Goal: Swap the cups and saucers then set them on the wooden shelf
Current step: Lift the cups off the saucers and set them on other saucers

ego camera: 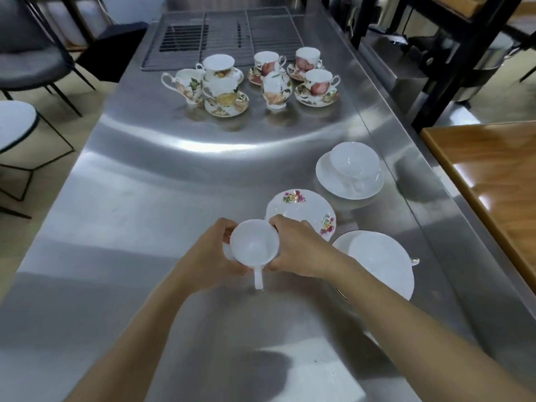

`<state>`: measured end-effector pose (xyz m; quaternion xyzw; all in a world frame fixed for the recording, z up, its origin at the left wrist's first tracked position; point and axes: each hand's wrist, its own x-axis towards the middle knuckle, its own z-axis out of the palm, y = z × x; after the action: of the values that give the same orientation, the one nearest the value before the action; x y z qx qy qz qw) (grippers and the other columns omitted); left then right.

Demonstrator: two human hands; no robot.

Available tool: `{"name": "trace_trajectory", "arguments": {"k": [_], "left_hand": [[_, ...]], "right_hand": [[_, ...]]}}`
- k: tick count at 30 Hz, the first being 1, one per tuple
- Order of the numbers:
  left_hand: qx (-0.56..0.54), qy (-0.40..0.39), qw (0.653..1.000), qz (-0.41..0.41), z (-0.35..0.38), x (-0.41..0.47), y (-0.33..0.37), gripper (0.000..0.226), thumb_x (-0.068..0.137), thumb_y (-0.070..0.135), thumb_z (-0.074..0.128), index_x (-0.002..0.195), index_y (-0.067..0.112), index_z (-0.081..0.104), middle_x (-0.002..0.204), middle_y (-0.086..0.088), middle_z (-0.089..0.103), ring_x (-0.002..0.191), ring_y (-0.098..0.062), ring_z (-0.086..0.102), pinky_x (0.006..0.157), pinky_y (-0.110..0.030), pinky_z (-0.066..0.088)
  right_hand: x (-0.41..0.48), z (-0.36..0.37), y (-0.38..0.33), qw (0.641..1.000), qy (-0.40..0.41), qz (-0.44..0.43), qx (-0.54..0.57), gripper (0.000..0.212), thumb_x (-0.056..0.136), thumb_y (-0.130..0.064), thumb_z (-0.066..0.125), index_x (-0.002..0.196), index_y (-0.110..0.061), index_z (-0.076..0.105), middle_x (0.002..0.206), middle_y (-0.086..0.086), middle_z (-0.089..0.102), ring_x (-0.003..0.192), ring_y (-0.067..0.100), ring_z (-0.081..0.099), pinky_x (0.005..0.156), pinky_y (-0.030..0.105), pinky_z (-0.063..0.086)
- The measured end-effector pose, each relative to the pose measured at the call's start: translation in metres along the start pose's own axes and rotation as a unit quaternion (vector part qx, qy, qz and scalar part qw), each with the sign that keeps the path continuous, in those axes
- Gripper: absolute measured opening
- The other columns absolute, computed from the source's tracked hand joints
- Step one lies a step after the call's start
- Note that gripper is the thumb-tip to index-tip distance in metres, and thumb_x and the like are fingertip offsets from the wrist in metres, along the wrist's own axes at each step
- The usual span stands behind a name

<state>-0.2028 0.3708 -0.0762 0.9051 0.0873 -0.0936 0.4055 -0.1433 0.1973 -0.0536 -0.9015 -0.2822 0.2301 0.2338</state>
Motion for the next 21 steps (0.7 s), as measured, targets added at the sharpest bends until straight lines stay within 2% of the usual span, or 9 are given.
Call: {"name": "trace_trajectory", "arguments": {"k": [4, 6, 10, 12, 14, 15, 17, 19, 21], "left_hand": [[-0.026, 0.003, 0.999, -0.019, 0.004, -0.015, -0.022, 0.072, 0.049, 0.035, 0.083, 0.108, 0.023, 0.043, 0.102, 0.014, 0.054, 0.093, -0.002, 0.053, 0.073, -0.009, 0.039], [-0.036, 0.013, 0.999, -0.020, 0.007, -0.019, -0.029, 0.072, 0.051, 0.033, 0.087, 0.107, 0.024, 0.044, 0.101, 0.018, 0.053, 0.093, -0.001, 0.053, 0.074, -0.008, 0.038], [-0.039, 0.025, 0.999, -0.025, 0.012, -0.022, -0.038, 0.070, 0.060, 0.026, 0.088, 0.110, 0.026, 0.041, 0.104, 0.015, 0.052, 0.097, -0.008, 0.053, 0.078, -0.015, 0.040], [-0.037, 0.025, 0.998, -0.032, 0.013, -0.023, -0.039, 0.070, 0.061, 0.028, 0.087, 0.111, 0.029, 0.039, 0.105, 0.018, 0.050, 0.100, -0.009, 0.053, 0.079, -0.020, 0.041], [-0.025, 0.024, 0.999, -0.033, 0.013, -0.024, -0.038, 0.068, 0.063, 0.028, 0.086, 0.112, 0.030, 0.039, 0.104, 0.020, 0.049, 0.102, -0.011, 0.053, 0.077, -0.018, 0.041], [-0.005, 0.022, 0.999, -0.032, 0.011, -0.024, -0.037, 0.068, 0.064, 0.028, 0.085, 0.114, 0.029, 0.040, 0.107, 0.017, 0.051, 0.105, -0.014, 0.052, 0.078, -0.019, 0.041], [0.072, 0.001, 0.997, -0.035, 0.004, -0.025, -0.033, 0.077, 0.064, 0.030, 0.084, 0.128, 0.023, 0.040, 0.124, 0.005, 0.050, 0.116, -0.020, 0.048, 0.091, -0.030, 0.040], [0.184, -0.043, 0.981, -0.041, -0.010, -0.025, -0.026, 0.093, 0.068, 0.032, 0.082, 0.143, 0.019, 0.029, 0.145, -0.002, 0.035, 0.131, -0.024, 0.036, 0.106, -0.036, 0.030], [0.230, -0.041, 0.972, -0.038, -0.026, -0.025, -0.015, 0.083, 0.077, 0.027, 0.075, 0.145, 0.019, 0.028, 0.152, -0.001, 0.027, 0.136, -0.022, 0.031, 0.110, -0.034, 0.025]], "right_hand": [[0.003, 0.020, -0.008, 0.999, -0.030, -0.016, -0.011, 0.064, 0.074, -0.040, 0.076, 0.124, -0.015, 0.045, 0.121, 0.006, 0.058, 0.096, 0.015, 0.053, 0.081, 0.028, 0.041], [0.004, 0.026, -0.010, 0.999, -0.034, -0.027, -0.015, 0.062, 0.076, -0.039, 0.074, 0.125, -0.015, 0.044, 0.122, 0.005, 0.058, 0.092, 0.011, 0.047, 0.078, 0.024, 0.036], [0.005, 0.034, -0.011, 0.999, -0.022, -0.035, -0.022, 0.061, 0.077, -0.040, 0.073, 0.126, -0.016, 0.045, 0.123, 0.003, 0.058, 0.091, 0.009, 0.045, 0.079, 0.023, 0.034], [0.005, 0.036, -0.011, 0.999, -0.016, -0.037, -0.027, 0.063, 0.075, -0.042, 0.074, 0.125, -0.015, 0.045, 0.121, 0.004, 0.057, 0.091, 0.011, 0.046, 0.078, 0.025, 0.035], [0.006, 0.039, -0.010, 0.999, -0.012, -0.035, -0.031, 0.065, 0.074, -0.043, 0.074, 0.125, -0.015, 0.044, 0.122, 0.004, 0.057, 0.098, 0.017, 0.052, 0.083, 0.030, 0.040], [0.004, 0.038, -0.010, 0.999, -0.012, -0.034, -0.040, 0.064, 0.075, -0.041, 0.073, 0.126, -0.015, 0.044, 0.124, 0.005, 0.056, 0.105, 0.019, 0.053, 0.088, 0.032, 0.039], [0.001, 0.037, -0.007, 0.997, -0.014, -0.035, -0.071, 0.062, 0.078, -0.035, 0.070, 0.129, -0.015, 0.042, 0.128, 0.006, 0.052, 0.114, 0.025, 0.049, 0.095, 0.036, 0.034], [-0.006, 0.029, -0.001, 0.996, -0.013, -0.028, -0.078, 0.064, 0.079, -0.032, 0.068, 0.134, -0.018, 0.039, 0.133, 0.005, 0.048, 0.120, 0.026, 0.044, 0.099, 0.038, 0.030], [-0.016, 0.014, 0.006, 0.999, 0.008, -0.011, -0.039, 0.067, 0.081, -0.031, 0.067, 0.140, -0.021, 0.036, 0.141, 0.001, 0.045, 0.126, 0.023, 0.043, 0.105, 0.036, 0.029]]}}
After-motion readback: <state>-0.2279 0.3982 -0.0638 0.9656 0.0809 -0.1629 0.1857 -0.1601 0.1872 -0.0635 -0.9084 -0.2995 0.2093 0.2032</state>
